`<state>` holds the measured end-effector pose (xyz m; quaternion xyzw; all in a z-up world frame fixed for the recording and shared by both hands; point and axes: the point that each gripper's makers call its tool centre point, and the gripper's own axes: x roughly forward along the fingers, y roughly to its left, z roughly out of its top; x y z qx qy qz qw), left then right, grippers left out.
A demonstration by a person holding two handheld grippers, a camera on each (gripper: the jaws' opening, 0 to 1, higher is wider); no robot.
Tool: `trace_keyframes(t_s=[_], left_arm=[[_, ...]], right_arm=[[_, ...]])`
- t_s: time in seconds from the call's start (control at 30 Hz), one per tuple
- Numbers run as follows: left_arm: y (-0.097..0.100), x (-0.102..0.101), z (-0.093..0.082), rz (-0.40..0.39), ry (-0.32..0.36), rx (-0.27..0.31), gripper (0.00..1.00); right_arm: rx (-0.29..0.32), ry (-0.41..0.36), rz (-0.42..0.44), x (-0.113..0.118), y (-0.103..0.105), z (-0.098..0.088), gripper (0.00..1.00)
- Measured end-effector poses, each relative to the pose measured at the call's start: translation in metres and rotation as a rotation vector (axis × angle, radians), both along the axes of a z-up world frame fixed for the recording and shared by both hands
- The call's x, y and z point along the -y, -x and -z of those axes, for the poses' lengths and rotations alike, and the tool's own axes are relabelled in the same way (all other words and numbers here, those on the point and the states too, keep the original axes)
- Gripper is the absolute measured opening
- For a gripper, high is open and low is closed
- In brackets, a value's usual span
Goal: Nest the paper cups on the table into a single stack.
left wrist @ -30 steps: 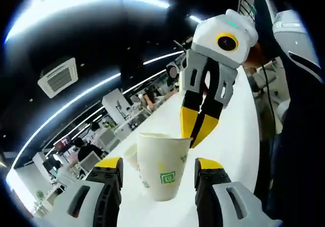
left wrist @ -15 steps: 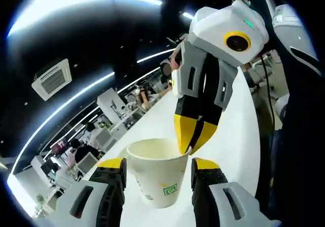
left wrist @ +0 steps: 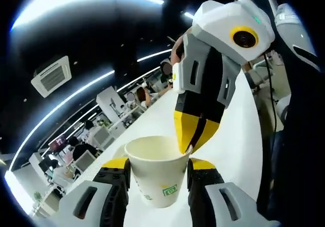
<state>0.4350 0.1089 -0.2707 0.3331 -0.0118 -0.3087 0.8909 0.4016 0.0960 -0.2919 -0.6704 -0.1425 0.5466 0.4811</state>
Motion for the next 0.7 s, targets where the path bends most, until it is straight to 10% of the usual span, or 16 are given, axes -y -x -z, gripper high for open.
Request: trace_keyframes(t_s=[0.7], left_arm=[[-0.0049, -0.0032, 0.0006, -0.004, 0.084, -0.015, 0.46]], right_arm=[[-0.029, -0.064, 0.016, 0.0035, -0.0064, -0.0084, 0.13]])
